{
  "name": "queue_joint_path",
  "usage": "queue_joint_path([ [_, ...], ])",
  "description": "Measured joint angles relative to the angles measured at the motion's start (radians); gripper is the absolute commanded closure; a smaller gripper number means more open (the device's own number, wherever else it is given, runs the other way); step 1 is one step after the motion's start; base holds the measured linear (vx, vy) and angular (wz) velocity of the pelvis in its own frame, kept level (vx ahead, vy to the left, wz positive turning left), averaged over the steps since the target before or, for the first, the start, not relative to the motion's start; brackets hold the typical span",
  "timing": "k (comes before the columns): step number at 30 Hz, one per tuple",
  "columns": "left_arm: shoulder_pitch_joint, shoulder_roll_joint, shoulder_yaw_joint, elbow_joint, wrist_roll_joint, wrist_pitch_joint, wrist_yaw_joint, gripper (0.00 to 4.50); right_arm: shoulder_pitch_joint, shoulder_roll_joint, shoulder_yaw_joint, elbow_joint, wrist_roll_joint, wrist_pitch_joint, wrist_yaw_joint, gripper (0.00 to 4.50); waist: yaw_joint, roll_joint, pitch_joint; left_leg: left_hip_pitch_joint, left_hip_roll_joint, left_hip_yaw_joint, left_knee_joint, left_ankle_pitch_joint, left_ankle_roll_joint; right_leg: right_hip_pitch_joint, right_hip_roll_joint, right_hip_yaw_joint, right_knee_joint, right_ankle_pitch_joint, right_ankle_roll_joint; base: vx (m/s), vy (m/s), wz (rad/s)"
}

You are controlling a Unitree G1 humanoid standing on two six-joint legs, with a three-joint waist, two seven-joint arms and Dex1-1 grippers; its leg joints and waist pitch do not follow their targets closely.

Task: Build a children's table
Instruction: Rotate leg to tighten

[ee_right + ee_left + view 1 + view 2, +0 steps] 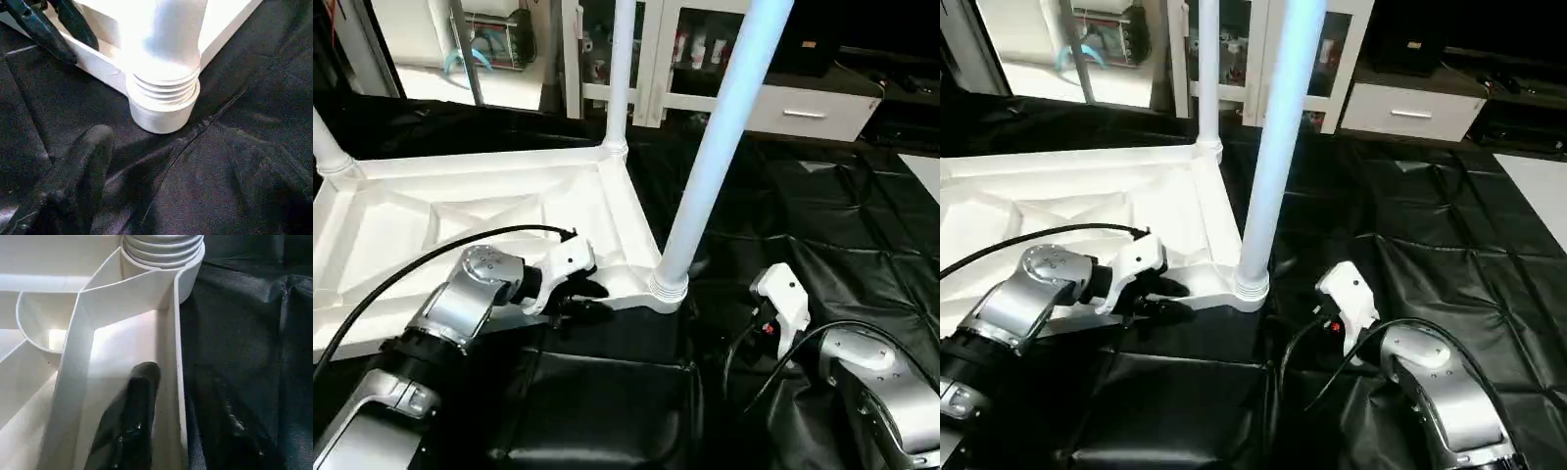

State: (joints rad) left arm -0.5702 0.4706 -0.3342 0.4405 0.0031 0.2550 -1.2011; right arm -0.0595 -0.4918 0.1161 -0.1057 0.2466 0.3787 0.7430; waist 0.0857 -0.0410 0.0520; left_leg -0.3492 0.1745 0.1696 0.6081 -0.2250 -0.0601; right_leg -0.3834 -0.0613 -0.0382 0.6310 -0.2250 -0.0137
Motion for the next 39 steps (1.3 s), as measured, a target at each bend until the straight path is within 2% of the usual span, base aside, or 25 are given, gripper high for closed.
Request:
queue_joint_path([
  [2,-0.008,-0.001,-0.007,0.006,0.005,0.001,-0.006,3.46,-0.001,0.000,0.000,0.000,0.000,0.000,0.000,0.59,0.001,0.000,0.000,0.000,0.000,0.000,0.000,0.000,0.000,0.000,0.000,0.000,0.000,0.000,0.000,0.000,0.000,0.00],
  [3,-0.012,-0.002,-0.010,0.009,0.010,0.002,-0.007,3.64,-0.002,0.000,0.000,0.000,0.000,0.000,0.000,0.59,0.001,0.000,0.000,0.000,0.000,0.000,0.000,0.000,0.000,0.000,0.000,0.000,0.000,0.000,0.000,0.000,0.000,0.00],
  [12,-0.021,-0.027,-0.022,0.022,0.030,-0.003,0.003,4.31,-0.012,0.000,-0.003,0.001,0.000,0.000,0.002,0.59,0.004,0.001,-0.001,0.000,0.000,0.000,0.000,0.001,0.000,0.001,0.000,0.000,0.000,0.000,-0.001,0.000,0.000,0.00],
  [17,-0.021,-0.035,-0.029,0.021,0.035,-0.010,0.008,4.47,-0.012,0.000,-0.004,0.001,0.000,-0.001,0.006,0.59,0.005,0.002,-0.002,0.001,0.000,0.001,0.000,0.001,0.000,0.003,-0.001,0.000,0.000,0.001,-0.001,0.000,0.000,0.00],
  [18,-0.021,-0.037,-0.030,0.022,0.037,-0.013,0.012,4.47,-0.012,0.000,-0.004,0.001,0.000,-0.001,0.007,0.59,0.005,0.003,-0.002,0.001,0.000,0.001,0.000,0.001,-0.001,0.003,-0.001,-0.001,0.000,0.001,0.000,0.000,0.000,0.00],
  [19,-0.021,-0.039,-0.030,0.022,0.038,-0.014,0.015,4.04,-0.012,0.000,-0.005,0.001,0.000,-0.001,0.007,0.59,0.006,0.003,-0.002,0.001,0.000,0.001,0.000,0.001,-0.001,0.003,-0.002,-0.001,0.000,0.001,0.000,0.000,0.000,0.00],
  [23,-0.027,-0.064,-0.015,0.028,0.028,0.017,0.020,3.87,-0.013,0.000,-0.005,0.002,0.000,-0.001,0.008,0.59,0.008,0.003,-0.002,0.000,0.000,0.003,0.000,0.002,-0.001,0.003,-0.004,-0.002,0.000,0.002,0.000,0.000,0.000,0.00],
  [27,-0.033,-0.089,-0.018,0.049,0.034,-0.012,0.052,3.55,-0.017,0.000,-0.005,0.002,0.000,-0.002,0.008,0.59,0.009,0.003,-0.002,0.000,-0.001,0.006,0.000,0.003,0.000,0.003,-0.007,-0.003,0.000,0.003,0.000,0.000,0.000,0.00],
  [38,-0.050,-0.089,-0.036,0.069,0.052,-0.026,0.044,3.55,-0.017,0.000,-0.005,0.002,-0.001,-0.010,0.008,0.59,0.008,0.003,-0.002,-0.001,-0.001,0.007,0.000,0.004,0.001,0.003,-0.010,-0.005,0.000,0.003,0.001,0.000,0.000,0.00],
  [39,-0.052,-0.089,-0.036,0.073,0.052,-0.026,0.040,3.71,-0.017,0.000,-0.005,0.002,-0.001,-0.010,0.008,0.59,0.007,0.003,-0.002,-0.001,-0.001,0.007,0.000,0.004,0.001,0.003,-0.011,-0.005,0.000,0.003,0.001,0.000,0.000,0.00],
])
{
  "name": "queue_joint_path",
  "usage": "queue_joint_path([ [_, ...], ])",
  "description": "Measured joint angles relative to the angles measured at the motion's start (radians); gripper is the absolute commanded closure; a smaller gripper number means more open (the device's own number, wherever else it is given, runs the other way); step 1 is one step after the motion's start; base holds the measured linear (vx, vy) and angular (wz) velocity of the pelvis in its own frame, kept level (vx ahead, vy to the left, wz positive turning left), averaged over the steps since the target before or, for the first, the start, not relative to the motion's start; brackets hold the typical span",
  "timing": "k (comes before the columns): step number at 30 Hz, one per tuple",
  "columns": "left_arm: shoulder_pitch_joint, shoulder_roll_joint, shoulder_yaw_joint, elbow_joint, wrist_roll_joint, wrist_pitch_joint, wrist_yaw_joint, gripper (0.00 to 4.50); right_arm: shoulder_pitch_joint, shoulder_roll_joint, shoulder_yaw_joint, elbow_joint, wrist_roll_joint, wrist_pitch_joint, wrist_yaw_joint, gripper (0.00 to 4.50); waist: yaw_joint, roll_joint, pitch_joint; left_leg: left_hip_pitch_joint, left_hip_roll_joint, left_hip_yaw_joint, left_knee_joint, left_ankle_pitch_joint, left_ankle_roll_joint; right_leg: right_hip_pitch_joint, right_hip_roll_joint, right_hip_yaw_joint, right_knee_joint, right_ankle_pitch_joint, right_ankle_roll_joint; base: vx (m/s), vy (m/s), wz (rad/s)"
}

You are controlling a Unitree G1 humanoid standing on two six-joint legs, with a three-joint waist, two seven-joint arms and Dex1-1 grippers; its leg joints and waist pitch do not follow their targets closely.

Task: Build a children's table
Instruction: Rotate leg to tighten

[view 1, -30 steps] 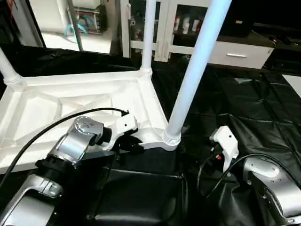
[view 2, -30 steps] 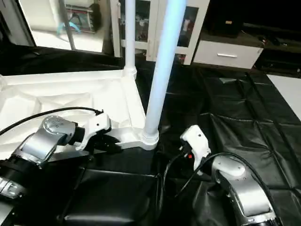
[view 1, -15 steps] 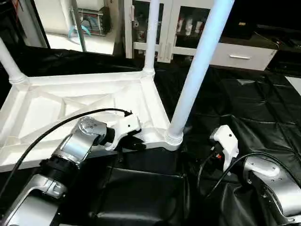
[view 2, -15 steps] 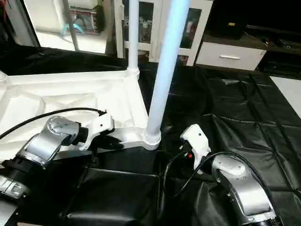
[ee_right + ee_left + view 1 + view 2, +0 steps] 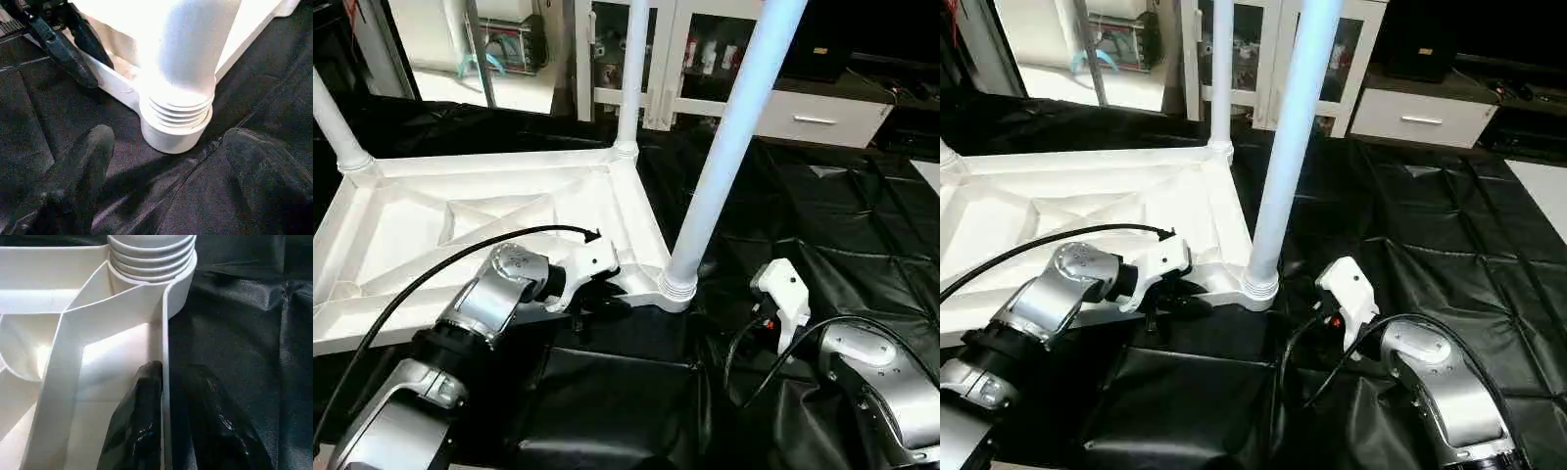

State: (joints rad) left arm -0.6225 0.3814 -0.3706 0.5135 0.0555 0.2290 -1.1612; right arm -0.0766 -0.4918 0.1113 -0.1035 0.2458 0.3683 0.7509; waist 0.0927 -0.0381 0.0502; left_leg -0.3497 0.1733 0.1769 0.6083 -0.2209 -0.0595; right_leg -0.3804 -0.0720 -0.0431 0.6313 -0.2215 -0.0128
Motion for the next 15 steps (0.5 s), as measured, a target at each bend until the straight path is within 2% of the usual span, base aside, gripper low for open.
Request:
queue_joint_path([
  [9,-0.008,-0.013,0.002,0.024,0.002,0.019,0.009,4.45,-0.012,0.029,-0.018,0.020,0.010,-0.007,-0.019,0.59,0.000,0.006,-0.003,0.000,0.000,0.000,0.000,0.001,-0.001,0.001,-0.001,-0.001,0.000,0.000,0.000,0.000,0.000,0.00],
  [15,0.020,-0.002,0.004,-0.029,-0.002,0.033,-0.009,4.45,-0.015,0.024,-0.027,0.034,0.020,-0.009,-0.011,0.59,-0.003,0.006,-0.004,0.000,0.000,0.001,-0.004,0.001,-0.001,0.000,-0.001,-0.001,-0.002,-0.001,0.001,0.000,0.000,0.00],
])
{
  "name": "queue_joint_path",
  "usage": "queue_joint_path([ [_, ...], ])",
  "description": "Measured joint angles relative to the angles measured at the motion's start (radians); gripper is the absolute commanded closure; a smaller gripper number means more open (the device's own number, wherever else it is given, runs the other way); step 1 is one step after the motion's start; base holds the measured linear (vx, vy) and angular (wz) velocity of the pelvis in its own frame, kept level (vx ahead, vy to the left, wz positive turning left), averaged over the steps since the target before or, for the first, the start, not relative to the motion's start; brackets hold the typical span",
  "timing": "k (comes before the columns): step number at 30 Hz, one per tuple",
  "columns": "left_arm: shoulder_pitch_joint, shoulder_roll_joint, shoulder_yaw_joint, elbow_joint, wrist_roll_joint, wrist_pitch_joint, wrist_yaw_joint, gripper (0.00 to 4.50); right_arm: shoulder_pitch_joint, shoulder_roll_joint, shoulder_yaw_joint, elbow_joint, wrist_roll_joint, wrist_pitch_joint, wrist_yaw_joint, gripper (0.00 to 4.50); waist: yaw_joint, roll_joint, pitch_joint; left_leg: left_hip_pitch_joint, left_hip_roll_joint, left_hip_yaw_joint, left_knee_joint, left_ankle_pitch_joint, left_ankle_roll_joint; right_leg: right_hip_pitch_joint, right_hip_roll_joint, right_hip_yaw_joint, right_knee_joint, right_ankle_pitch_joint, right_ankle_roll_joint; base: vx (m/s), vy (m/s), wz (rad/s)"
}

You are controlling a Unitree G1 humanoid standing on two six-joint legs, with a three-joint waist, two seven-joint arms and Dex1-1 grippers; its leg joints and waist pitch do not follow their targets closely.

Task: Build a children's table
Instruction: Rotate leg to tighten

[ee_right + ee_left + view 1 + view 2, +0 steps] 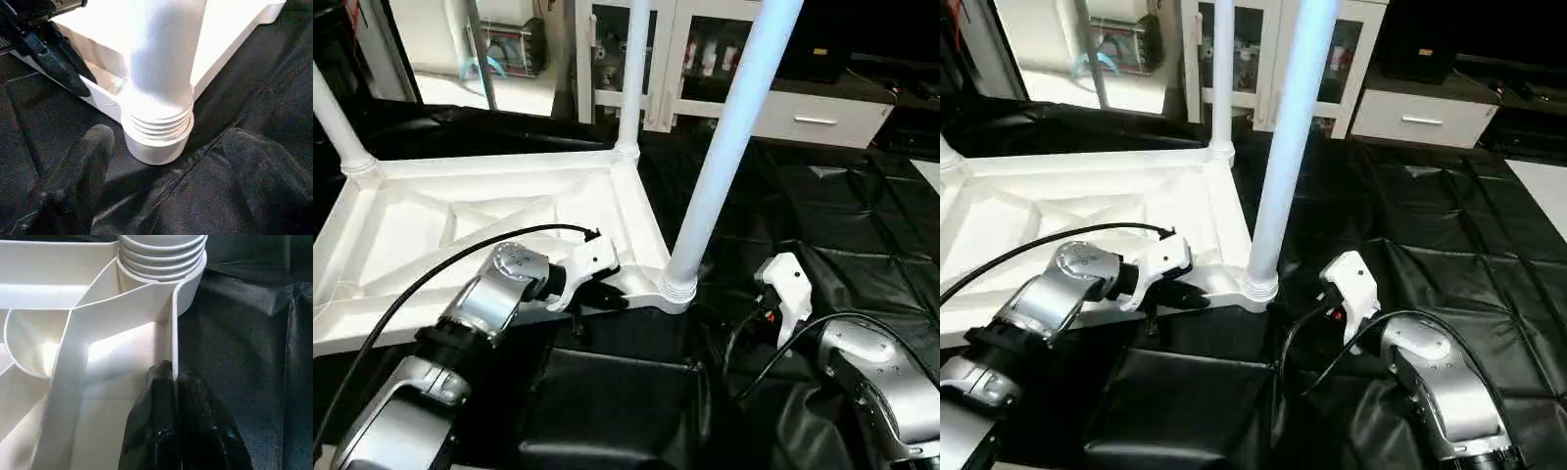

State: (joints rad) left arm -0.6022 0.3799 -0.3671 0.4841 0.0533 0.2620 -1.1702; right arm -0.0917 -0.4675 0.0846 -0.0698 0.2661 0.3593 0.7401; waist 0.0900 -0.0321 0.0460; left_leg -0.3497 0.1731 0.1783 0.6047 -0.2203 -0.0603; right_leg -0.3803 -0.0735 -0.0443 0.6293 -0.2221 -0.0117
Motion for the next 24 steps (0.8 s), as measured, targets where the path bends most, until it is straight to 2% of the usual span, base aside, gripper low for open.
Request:
queue_joint_path([
  [9,0.127,0.047,-0.018,-0.240,-0.017,0.089,-0.030,4.45,-0.023,-0.040,-0.007,0.032,0.025,-0.017,0.091,0.59,-0.001,0.000,0.000,0.000,0.000,0.002,-0.002,0.000,0.000,-0.001,0.000,0.000,0.000,-0.002,0.001,0.000,0.000,0.00],
  [18,0.166,0.067,-0.031,-0.325,-0.020,0.134,-0.037,4.45,-0.025,-0.085,0.013,0.006,0.094,-0.020,0.258,0.59,0.001,-0.002,0.000,0.000,0.000,0.002,-0.002,0.000,0.001,-0.001,-0.001,0.000,-0.001,-0.002,0.001,0.000,0.000,0.00],
  [21,0.170,0.074,-0.031,-0.338,-0.021,0.148,-0.037,4.50,-0.037,-0.102,0.024,0.022,0.092,-0.030,0.298,0.87,-0.002,-0.004,0.000,0.000,0.000,0.002,-0.002,0.000,0.001,-0.001,0.000,0.000,-0.001,-0.002,0.001,0.000,0.000,0.00],
  [24,0.173,0.081,-0.032,-0.350,-0.021,0.156,-0.037,4.50,-0.096,-0.096,0.042,0.093,0.078,-0.057,0.320,1.13,-0.004,-0.005,0.000,0.000,0.000,0.002,-0.002,0.000,0.001,-0.001,-0.001,0.000,-0.001,-0.002,0.001,0.000,0.000,0.00],
])
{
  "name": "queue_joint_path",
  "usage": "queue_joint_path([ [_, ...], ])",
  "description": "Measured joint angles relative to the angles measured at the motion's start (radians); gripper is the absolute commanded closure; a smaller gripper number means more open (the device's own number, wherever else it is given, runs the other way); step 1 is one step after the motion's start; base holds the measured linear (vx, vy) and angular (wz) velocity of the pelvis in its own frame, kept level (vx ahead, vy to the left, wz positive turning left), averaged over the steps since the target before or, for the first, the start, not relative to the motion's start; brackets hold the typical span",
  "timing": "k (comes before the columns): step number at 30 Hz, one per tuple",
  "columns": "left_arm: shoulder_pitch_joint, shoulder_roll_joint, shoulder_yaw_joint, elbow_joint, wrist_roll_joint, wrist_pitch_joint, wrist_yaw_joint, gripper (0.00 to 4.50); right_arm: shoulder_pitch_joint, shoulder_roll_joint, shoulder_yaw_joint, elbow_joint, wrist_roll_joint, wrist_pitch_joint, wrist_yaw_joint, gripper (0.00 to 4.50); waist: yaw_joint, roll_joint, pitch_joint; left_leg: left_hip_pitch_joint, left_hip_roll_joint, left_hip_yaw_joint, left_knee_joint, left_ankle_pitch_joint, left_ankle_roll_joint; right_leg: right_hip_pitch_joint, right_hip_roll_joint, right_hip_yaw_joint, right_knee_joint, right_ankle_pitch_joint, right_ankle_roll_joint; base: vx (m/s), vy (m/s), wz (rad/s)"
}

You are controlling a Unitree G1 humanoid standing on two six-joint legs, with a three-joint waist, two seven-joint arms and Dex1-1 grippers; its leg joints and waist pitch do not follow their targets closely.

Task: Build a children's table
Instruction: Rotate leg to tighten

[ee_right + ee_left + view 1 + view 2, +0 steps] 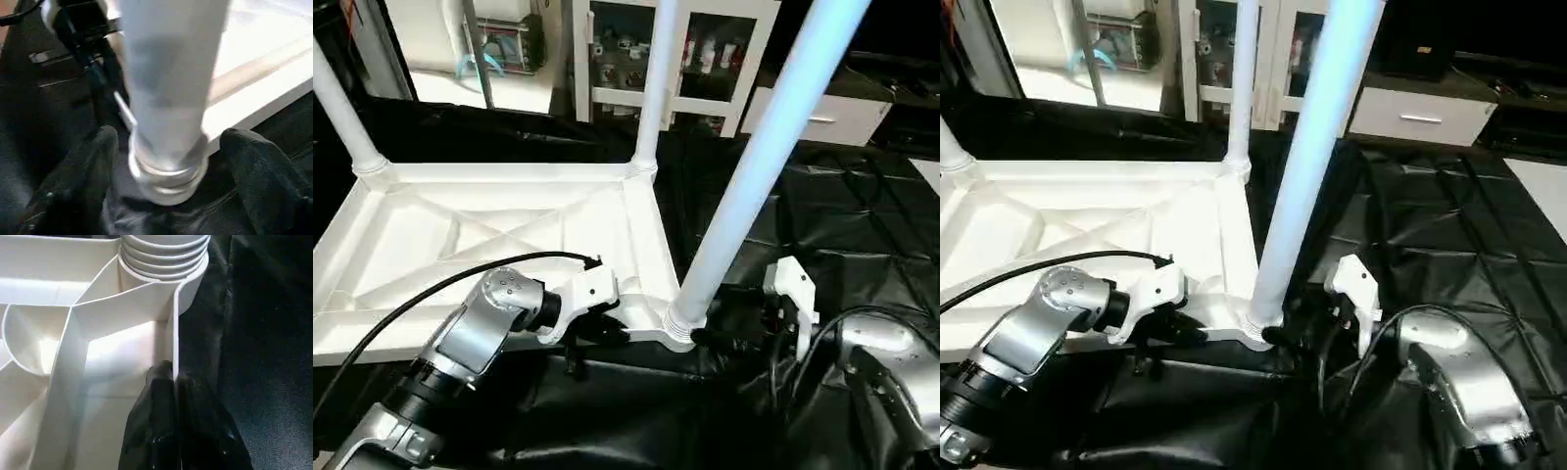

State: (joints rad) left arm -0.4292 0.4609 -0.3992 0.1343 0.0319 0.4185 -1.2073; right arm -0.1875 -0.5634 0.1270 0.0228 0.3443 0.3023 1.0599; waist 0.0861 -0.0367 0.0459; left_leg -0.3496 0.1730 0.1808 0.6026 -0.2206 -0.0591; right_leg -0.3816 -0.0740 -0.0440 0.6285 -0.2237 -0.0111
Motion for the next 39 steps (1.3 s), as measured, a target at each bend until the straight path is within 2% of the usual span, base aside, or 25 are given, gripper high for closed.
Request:
queue_joint_path([
  [7,0.000,0.002,-0.009,-0.012,-0.004,0.002,-0.001,4.50,-0.066,0.017,0.044,0.090,-0.023,-0.030,0.068,1.70,0.003,-0.003,0.001,-0.001,0.000,0.000,0.000,0.002,0.006,-0.001,0.000,-0.001,0.000,0.000,0.000,0.000,0.000,0.00],
  [12,-0.002,0.009,-0.011,-0.012,-0.007,0.006,-0.009,4.50,-0.102,0.018,0.062,0.121,-0.024,-0.031,0.123,2.15,0.001,-0.010,0.001,-0.001,0.000,0.001,0.000,0.002,0.006,-0.001,0.000,-0.001,0.000,0.000,-0.001,0.000,0.000,0.00],
  [14,-0.003,0.011,-0.013,-0.012,-0.008,0.006,-0.015,4.50,-0.113,0.016,0.069,0.139,-0.025,-0.038,0.138,2.20,0.002,-0.011,0.001,-0.001,0.000,0.001,0.000,0.003,0.006,-0.001,0.000,-0.001,0.000,0.000,-0.001,0.000,0.000,0.00],
  [15,-0.004,0.011,-0.014,-0.011,-0.007,0.007,-0.016,4.50,-0.121,0.016,0.071,0.150,-0.031,-0.047,0.148,2.44,0.002,-0.012,0.001,-0.001,0.000,0.001,0.000,0.003,0.007,-0.001,0.000,-0.001,0.000,0.000,-0.001,0.000,0.000,0.00],
  [31,-0.016,0.011,-0.027,-0.001,-0.008,0.018,-0.015,4.50,-0.131,0.021,0.076,0.196,-0.046,-0.098,0.176,2.57,0.004,-0.018,-0.003,0.000,0.000,0.001,0.000,0.003,0.007,0.000,0.000,-0.001,0.001,0.000,-0.001,0.000,0.000,0.00],
  [33,-0.036,-0.006,-0.010,0.035,-0.007,0.039,0.018,4.50,-0.142,0.068,0.064,0.239,-0.063,-0.115,0.106,2.57,0.001,-0.025,-0.007,0.001,0.001,0.001,0.000,0.005,0.007,0.001,0.000,-0.001,0.003,0.000,-0.001,0.000,0.000,0.00],
  [35,-0.067,-0.058,0.022,0.099,0.007,0.065,0.109,4.50,-0.168,0.142,0.037,0.298,-0.087,-0.110,-0.046,2.59,-0.008,-0.027,-0.008,0.001,0.001,0.001,0.000,0.007,0.002,0.001,0.000,-0.001,0.004,0.004,-0.006,-0.029,-0.003,-0.02],
  [37,-0.101,-0.127,0.047,0.160,0.022,0.102,0.217,4.50,-0.192,0.223,0.002,0.346,-0.104,-0.092,-0.230,2.60,-0.024,-0.026,-0.008,0.001,0.000,0.001,0.001,0.010,0.001,0.001,-0.001,-0.001,0.002,0.007,-0.008,-0.070,0.008,-0.07],
  [39,-0.129,-0.190,0.065,0.203,0.024,0.152,0.304,4.50,-0.199,0.274,-0.021,0.363,-0.119,-0.074,-0.365,2.60,-0.028,-0.025,-0.008,0.002,-0.001,0.001,0.001,0.010,0.001,0.001,-0.002,-0.001,0.000,0.007,-0.007,-0.029,0.010,-0.03],
])
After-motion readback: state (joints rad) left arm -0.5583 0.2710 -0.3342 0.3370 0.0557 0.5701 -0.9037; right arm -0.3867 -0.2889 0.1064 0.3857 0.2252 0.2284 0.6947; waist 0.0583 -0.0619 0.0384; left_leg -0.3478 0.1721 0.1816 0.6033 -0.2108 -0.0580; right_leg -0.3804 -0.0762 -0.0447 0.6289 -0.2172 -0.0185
